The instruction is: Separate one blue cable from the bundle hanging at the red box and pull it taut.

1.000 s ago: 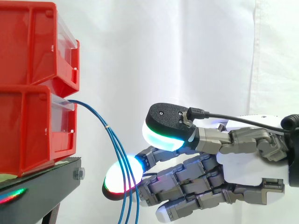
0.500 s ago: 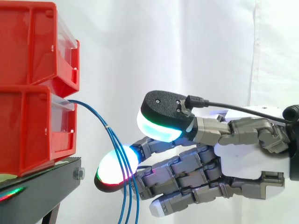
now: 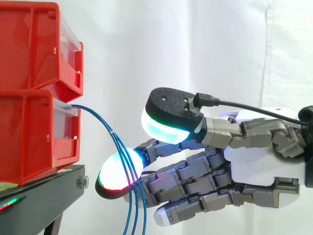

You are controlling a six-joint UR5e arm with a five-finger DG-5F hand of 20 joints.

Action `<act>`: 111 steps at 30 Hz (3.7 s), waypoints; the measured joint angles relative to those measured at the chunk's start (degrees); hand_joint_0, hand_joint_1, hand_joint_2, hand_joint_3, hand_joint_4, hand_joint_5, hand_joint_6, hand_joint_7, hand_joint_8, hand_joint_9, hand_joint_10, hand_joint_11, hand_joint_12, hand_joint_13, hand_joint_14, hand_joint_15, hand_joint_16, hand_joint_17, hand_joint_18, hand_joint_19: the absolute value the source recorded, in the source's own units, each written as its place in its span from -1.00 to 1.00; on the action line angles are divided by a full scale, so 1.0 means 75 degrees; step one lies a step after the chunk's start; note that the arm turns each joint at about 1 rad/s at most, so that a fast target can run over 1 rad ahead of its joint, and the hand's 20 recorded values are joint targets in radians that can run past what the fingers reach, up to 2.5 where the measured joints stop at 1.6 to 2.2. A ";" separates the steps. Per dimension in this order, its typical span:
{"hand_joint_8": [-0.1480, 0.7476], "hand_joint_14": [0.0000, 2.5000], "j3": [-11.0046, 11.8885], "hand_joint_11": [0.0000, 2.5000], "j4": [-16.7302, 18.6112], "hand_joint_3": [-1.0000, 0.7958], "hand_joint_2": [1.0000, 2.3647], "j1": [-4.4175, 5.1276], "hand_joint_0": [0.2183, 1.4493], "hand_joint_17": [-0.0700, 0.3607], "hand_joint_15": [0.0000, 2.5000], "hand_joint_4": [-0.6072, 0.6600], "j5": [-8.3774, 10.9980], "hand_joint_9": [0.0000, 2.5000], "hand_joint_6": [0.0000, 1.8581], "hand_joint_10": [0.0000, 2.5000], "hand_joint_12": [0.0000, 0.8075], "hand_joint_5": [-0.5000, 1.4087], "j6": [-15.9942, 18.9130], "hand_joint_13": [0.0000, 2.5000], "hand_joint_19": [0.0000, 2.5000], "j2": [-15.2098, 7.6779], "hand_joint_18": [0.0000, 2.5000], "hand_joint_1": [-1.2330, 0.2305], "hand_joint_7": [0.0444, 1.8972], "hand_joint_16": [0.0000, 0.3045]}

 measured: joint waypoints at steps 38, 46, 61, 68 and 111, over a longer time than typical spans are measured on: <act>-0.07 -1.00 0.0233 -0.89 -0.0365 -0.42 -1.00 0.0127 -0.39 -0.30 -1.00 0.42 0.0033 -0.59 -0.46 -1.00 -0.35 -0.64 0.0787 -0.82 -0.77 0.0010 -0.74 -0.09 0.00 -0.76; -0.07 -1.00 0.0365 -0.88 -0.0806 -0.41 -1.00 0.0116 -0.39 -0.30 -1.00 0.42 0.0034 -0.59 -0.46 -1.00 -0.35 -0.64 0.1157 -0.82 -0.77 0.0011 -0.74 -0.09 0.01 -0.76; -0.07 -1.00 0.0645 -0.87 -0.1243 -0.41 -1.00 0.0074 -0.38 -0.30 -1.00 0.41 -0.0004 -0.58 -0.46 -1.00 -0.36 -0.63 0.1200 -0.82 -0.77 0.0011 -0.74 -0.09 0.04 -0.77; -0.07 -1.00 0.0654 -0.87 -0.1251 -0.41 -1.00 0.0061 -0.38 -0.30 -1.00 0.41 -0.0020 -0.58 -0.46 -1.00 -0.36 -0.63 0.1316 -0.82 -0.77 0.0011 -0.74 -0.09 0.04 -0.77; -0.06 -1.00 0.0652 -0.86 -0.1221 -0.41 -0.99 -0.0163 -0.38 -0.31 -1.00 0.40 -0.0198 -0.58 -0.46 -0.99 -0.37 -0.63 0.1616 -0.82 -0.76 -0.0044 -0.73 -0.09 0.06 -0.77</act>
